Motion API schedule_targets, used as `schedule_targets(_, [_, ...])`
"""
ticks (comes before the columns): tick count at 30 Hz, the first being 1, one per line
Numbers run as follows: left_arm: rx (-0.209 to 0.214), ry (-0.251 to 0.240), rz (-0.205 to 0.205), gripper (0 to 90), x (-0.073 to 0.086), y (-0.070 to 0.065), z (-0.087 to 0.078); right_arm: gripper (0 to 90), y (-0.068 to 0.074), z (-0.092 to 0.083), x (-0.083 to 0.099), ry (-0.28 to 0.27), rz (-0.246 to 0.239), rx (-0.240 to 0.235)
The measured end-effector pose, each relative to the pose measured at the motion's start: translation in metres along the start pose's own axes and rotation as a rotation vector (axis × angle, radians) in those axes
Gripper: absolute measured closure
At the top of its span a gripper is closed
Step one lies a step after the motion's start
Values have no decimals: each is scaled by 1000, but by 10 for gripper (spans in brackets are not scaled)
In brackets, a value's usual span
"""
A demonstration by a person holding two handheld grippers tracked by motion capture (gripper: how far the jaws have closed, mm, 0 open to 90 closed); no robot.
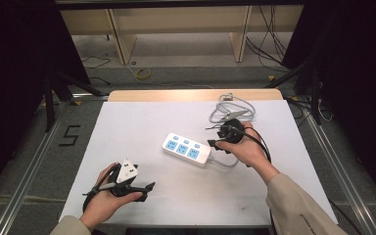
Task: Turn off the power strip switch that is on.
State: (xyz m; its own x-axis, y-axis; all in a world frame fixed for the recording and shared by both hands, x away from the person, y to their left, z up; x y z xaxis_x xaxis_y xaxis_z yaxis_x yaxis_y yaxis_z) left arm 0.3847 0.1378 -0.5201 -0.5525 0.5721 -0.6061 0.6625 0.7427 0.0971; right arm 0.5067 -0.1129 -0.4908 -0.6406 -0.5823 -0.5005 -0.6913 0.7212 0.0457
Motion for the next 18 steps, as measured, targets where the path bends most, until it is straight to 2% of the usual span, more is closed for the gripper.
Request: schedule_targets(18, [-2,5,0,168,1,0,0,403,-7,-25,30,-47,28,-10])
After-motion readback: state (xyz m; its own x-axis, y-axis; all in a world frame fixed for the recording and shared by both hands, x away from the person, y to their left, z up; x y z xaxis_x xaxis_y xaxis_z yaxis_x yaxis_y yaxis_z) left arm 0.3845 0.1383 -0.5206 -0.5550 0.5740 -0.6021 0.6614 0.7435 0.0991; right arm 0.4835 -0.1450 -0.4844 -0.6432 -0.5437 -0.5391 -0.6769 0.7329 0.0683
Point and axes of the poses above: each handheld gripper's, and its own axes: z roughly forward along the jaws, x roughly out of its underside, y roughly to its left, the point moved 10 cm from there along z, roughly forward along the jaws, and after that the axes turned 13 degrees about y, right-handed, at the moved point
